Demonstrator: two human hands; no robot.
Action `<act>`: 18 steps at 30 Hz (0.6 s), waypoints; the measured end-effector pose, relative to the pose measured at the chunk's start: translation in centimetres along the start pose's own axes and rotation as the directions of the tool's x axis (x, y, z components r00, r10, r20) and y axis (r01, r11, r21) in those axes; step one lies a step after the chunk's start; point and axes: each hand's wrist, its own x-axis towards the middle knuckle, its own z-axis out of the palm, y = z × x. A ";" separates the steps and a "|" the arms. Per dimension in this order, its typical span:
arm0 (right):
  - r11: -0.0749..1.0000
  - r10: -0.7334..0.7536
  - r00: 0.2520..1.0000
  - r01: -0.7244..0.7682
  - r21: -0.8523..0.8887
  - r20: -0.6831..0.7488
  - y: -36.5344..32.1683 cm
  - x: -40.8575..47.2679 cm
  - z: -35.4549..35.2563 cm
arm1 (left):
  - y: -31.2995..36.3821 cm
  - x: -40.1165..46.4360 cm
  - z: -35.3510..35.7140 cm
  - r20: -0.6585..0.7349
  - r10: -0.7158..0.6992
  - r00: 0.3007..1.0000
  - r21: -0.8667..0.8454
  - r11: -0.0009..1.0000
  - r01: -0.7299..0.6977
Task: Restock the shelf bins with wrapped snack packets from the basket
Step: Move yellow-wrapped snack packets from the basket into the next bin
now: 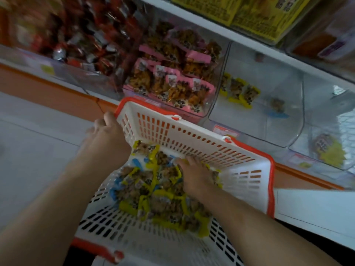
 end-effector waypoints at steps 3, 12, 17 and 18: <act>0.996 0.008 0.999 -0.011 -0.092 -0.040 -0.8 1.5 0.8 | 0.1 0.2 -0.4 0.022 -0.014 1.000 -0.013 1.000 0.014; 0.999 0.036 0.996 -0.034 0.026 -0.085 0.4 -2.5 -3.8 | 1.0 -0.2 -1.7 -0.166 0.078 0.983 -0.076 0.993 -0.092; 0.965 -0.023 0.983 0.070 0.252 -0.184 0.7 -7.8 -10.3 | 2.6 -1.2 -1.2 -0.296 0.346 0.890 -0.142 0.906 -0.400; 0.949 -0.050 0.974 0.115 0.294 -0.221 0.6 -8.9 -11.4 | 3.1 -1.4 -0.9 -0.234 0.379 0.895 -0.184 0.887 -0.424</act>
